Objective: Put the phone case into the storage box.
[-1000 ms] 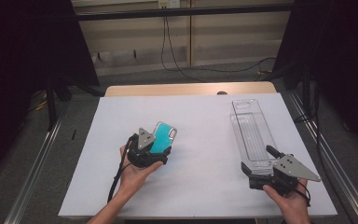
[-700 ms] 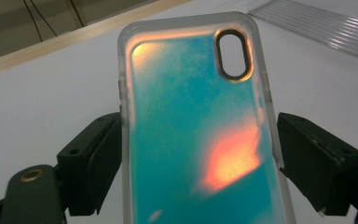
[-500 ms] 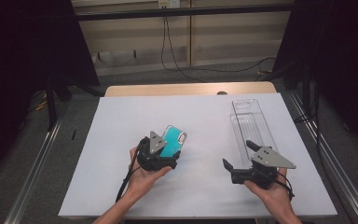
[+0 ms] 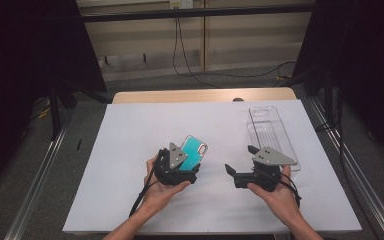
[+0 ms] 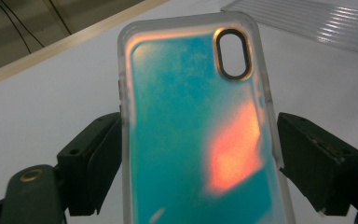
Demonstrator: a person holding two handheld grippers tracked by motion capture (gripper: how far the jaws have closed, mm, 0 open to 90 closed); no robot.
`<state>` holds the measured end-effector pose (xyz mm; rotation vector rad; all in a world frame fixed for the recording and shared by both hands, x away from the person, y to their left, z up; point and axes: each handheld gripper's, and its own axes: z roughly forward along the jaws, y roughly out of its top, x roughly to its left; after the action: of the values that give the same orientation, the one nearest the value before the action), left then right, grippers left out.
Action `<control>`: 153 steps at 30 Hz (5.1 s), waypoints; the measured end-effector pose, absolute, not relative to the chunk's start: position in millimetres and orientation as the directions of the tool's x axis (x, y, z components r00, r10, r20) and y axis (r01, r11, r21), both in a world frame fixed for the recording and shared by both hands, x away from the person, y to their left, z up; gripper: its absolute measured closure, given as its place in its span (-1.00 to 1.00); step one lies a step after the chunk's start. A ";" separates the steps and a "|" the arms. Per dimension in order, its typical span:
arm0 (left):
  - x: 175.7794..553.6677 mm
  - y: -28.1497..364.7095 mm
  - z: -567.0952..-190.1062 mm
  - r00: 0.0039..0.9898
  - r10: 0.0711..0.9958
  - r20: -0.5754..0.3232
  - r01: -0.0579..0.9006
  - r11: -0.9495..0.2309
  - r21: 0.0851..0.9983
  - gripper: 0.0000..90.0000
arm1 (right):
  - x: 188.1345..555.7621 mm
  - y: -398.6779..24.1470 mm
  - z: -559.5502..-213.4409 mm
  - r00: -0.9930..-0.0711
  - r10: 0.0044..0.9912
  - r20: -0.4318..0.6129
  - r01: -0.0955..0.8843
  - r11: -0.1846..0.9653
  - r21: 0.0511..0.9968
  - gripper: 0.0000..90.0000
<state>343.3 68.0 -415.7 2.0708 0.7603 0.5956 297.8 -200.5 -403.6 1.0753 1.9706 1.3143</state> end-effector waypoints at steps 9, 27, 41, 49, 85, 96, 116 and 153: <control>342.6 61.7 -415.8 0.700 0.695 0.164 0.281 -0.480 0.831 -0.63 | 310.3 -198.5 -402.8 -0.532 0.845 0.043 0.360 0.180 0.915 -0.76; 351.8 38.7 -413.3 0.665 0.688 0.291 0.165 -0.516 0.841 -0.62 | 334.0 -193.7 -386.4 -0.516 0.850 0.109 0.413 0.135 0.900 -0.67; 346.7 29.5 -417.0 0.639 0.694 0.333 0.111 -0.511 0.852 -0.62 | 344.5 -191.6 -377.2 -0.513 0.853 0.090 0.465 0.188 0.865 -0.77; 344.8 26.7 -418.1 0.630 0.682 0.372 0.078 -0.532 0.843 -0.62 | 352.0 -184.9 -379.3 -0.527 0.846 0.078 0.499 0.234 0.834 -0.85; 342.3 16.0 -425.7 0.629 0.667 0.398 0.053 -0.548 0.835 -0.62 | 370.4 -173.3 -375.6 -0.450 0.833 0.322 0.696 0.102 0.710 0.56; 344.0 18.0 -423.9 0.621 0.680 0.389 0.062 -0.537 0.841 -0.62 | 368.9 -168.4 -377.5 -0.431 0.818 0.382 0.711 0.046 0.702 0.65; 346.8 16.5 -429.0 0.623 0.679 0.388 0.077 -0.547 0.834 -0.62 | 373.8 -175.8 -382.7 -0.390 0.770 0.505 0.774 -0.023 0.633 0.83; 364.3 33.7 -416.5 0.730 0.679 0.080 0.218 -0.342 0.914 -0.88 | 370.5 -181.1 -368.7 -0.411 0.793 0.449 0.706 -0.034 0.707 0.86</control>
<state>364.3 33.7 -416.5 1.9017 0.6907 0.5607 370.5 -181.1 -368.7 1.6505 2.1176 1.4479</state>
